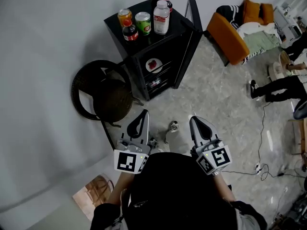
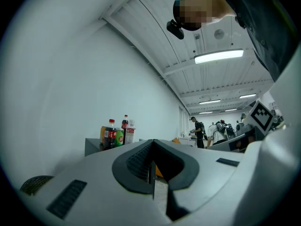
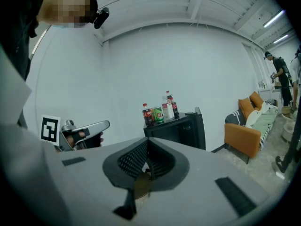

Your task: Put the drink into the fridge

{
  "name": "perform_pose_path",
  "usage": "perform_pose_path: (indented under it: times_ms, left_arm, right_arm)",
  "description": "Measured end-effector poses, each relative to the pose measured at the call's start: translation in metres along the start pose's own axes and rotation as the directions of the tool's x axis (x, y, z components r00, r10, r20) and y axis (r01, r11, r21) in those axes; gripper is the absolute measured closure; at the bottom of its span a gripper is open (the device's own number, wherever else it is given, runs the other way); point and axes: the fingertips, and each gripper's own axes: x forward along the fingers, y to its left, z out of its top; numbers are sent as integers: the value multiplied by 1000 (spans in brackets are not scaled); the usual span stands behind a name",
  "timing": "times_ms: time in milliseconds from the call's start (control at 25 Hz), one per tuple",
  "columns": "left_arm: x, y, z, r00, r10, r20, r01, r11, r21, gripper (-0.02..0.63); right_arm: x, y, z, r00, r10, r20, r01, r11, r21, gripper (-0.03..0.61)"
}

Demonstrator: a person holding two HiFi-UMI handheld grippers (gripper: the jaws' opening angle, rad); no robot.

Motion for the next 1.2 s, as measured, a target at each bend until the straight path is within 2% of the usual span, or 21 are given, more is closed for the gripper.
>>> perform_pose_path:
  times_ms: [200, 360, 480, 600, 760, 880, 1200]
  left_arm:
    - [38, 10, 8, 997, 71, -17, -70, 997, 13, 604]
    - [66, 23, 16, 989, 144, 10, -145, 989, 35, 604]
    - [76, 32, 10, 981, 192, 20, -192, 981, 25, 604]
    - [86, 45, 5, 977, 212, 1, -212, 977, 18, 604]
    - [107, 78, 8, 972, 235, 16, -235, 972, 27, 604]
    - [123, 106, 3, 975, 221, -1, -221, 975, 38, 603]
    - [172, 176, 2, 994, 105, -30, -104, 994, 32, 600]
  right_arm:
    - [40, -36, 19, 998, 59, -15, -59, 998, -4, 565]
    - [76, -59, 41, 992, 122, -7, -122, 992, -31, 565]
    - [92, -68, 39, 986, 158, -47, -161, 983, -87, 565]
    - [104, -69, 37, 985, 159, -66, -164, 984, -76, 565]
    - [125, -72, 40, 989, 132, -63, -135, 990, -46, 565]
    - [142, -77, 36, 993, 72, -91, -77, 995, -56, 565]
    - [182, -70, 49, 993, -101, -63, 98, 994, -47, 565]
